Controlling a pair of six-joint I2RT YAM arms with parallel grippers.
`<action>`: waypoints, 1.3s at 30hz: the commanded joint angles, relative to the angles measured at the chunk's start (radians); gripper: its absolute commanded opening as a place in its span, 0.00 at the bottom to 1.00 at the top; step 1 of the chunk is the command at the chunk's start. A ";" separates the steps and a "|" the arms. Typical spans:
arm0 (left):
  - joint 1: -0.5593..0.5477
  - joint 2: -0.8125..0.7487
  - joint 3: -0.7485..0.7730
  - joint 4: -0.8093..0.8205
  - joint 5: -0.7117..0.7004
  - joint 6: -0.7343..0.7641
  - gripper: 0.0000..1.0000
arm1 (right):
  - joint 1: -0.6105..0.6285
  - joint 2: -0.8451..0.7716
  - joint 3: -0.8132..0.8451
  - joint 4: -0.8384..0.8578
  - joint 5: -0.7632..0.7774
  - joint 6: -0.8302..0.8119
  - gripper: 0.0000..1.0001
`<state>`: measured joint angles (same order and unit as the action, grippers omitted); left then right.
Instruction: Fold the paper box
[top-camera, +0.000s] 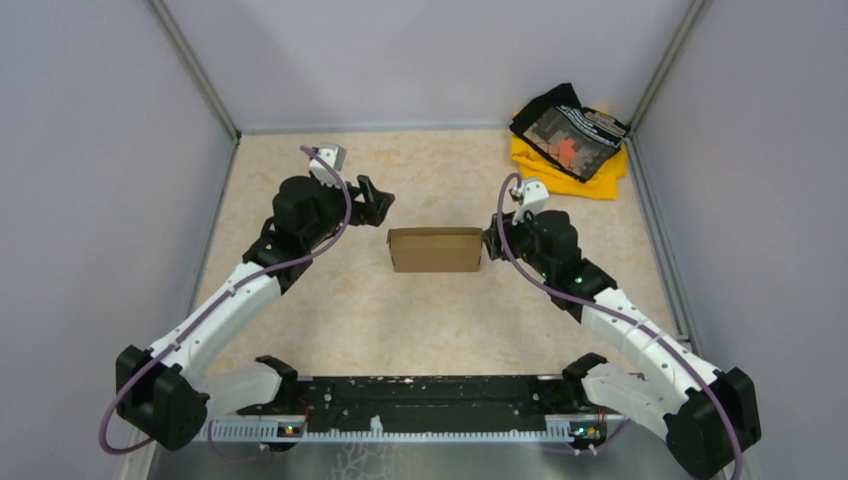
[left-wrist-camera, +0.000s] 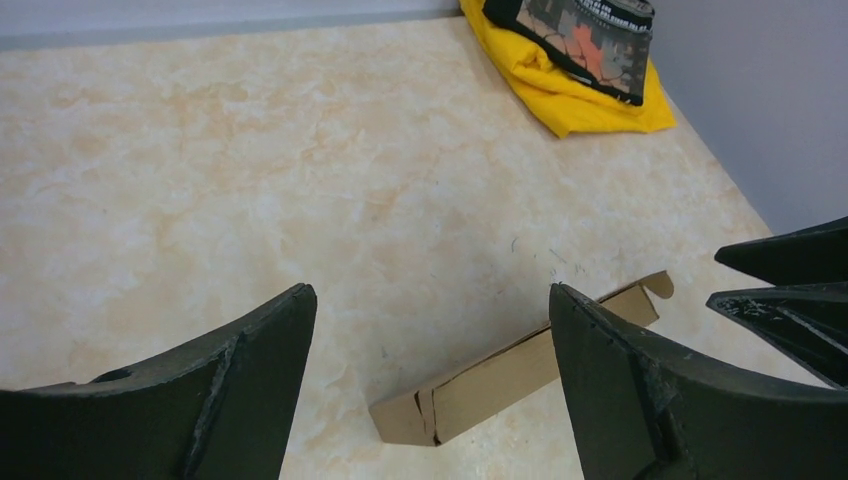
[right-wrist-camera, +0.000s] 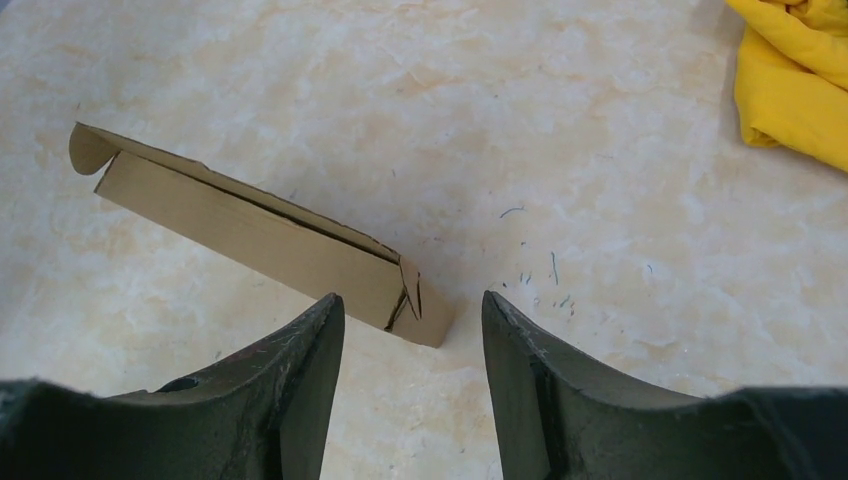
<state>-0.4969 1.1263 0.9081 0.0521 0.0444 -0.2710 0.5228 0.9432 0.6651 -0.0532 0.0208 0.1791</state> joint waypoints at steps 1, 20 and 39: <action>0.000 -0.024 -0.067 0.031 0.017 -0.039 0.92 | 0.006 -0.025 -0.009 0.034 -0.018 -0.006 0.53; 0.000 0.097 0.020 0.078 0.068 -0.063 0.99 | 0.006 -0.196 -0.060 0.042 0.035 0.099 0.54; -0.007 -0.083 -0.138 0.003 -0.002 -0.076 0.96 | 0.006 -0.154 -0.092 0.056 -0.014 0.012 0.46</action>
<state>-0.4980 1.0664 0.7780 0.0597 0.0593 -0.3393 0.5228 0.8101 0.5308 -0.0090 0.0135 0.2329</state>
